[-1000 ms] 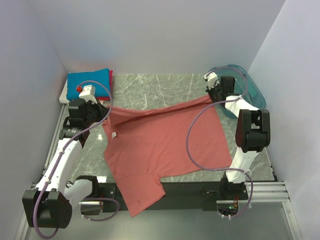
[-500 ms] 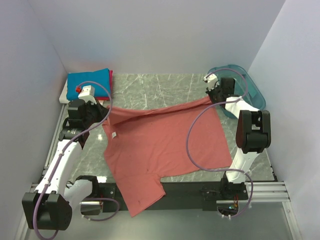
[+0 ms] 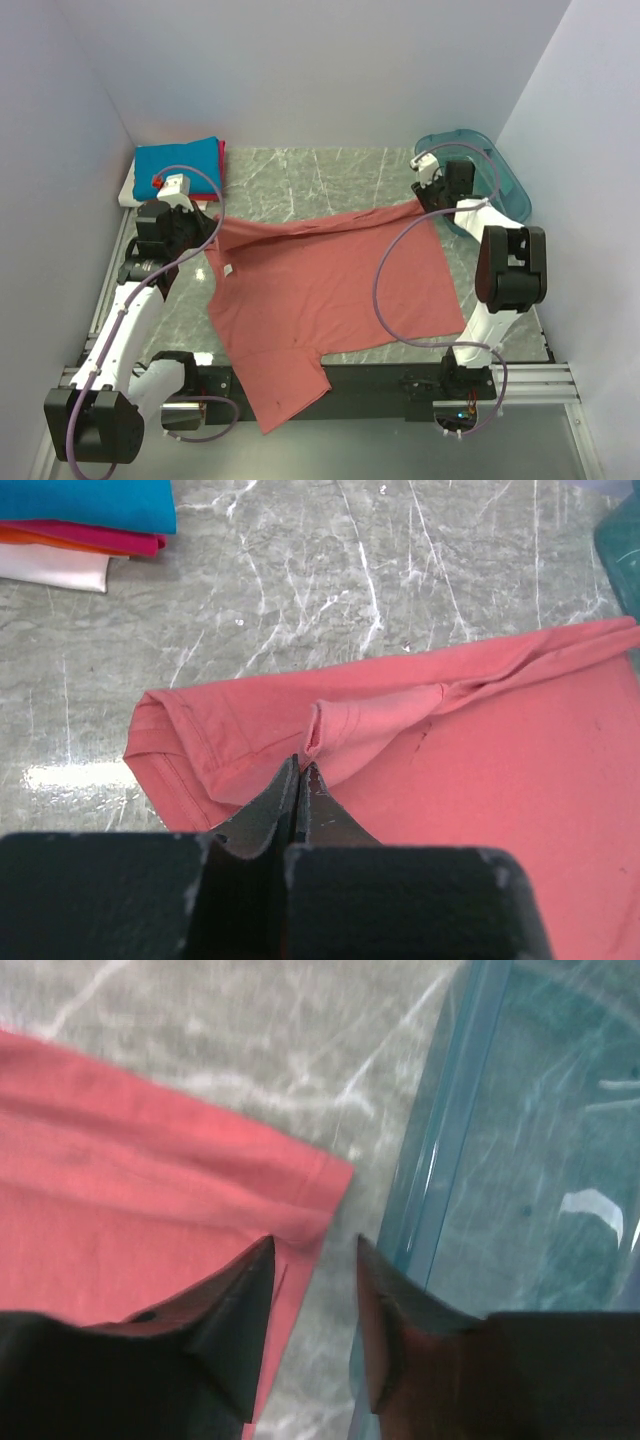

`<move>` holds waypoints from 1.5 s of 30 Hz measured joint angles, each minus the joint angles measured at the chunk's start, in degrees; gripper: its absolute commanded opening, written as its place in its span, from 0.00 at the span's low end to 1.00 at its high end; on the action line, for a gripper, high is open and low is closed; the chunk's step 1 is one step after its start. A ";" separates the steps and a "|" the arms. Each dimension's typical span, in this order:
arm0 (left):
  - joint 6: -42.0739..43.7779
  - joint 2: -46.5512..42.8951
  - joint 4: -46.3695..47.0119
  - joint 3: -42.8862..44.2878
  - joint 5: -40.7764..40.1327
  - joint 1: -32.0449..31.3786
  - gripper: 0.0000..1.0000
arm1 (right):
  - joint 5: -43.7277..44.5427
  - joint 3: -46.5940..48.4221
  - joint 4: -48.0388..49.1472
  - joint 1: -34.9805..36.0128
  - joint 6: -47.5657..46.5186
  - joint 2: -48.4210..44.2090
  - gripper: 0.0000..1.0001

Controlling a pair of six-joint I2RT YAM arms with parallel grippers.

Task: Fold and stack the t-shirts
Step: Fold the tshirt

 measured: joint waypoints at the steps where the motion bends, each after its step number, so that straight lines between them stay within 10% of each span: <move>1: -0.02 -0.04 0.00 0.00 0.02 0.00 0.00 | -0.15 -0.79 -0.09 -0.24 -0.20 -0.59 0.50; 45: 1.42 -1.18 -4.85 -1.86 9.88 0.00 0.01 | -15.23 -6.34 -7.58 -2.38 0.52 -15.72 0.57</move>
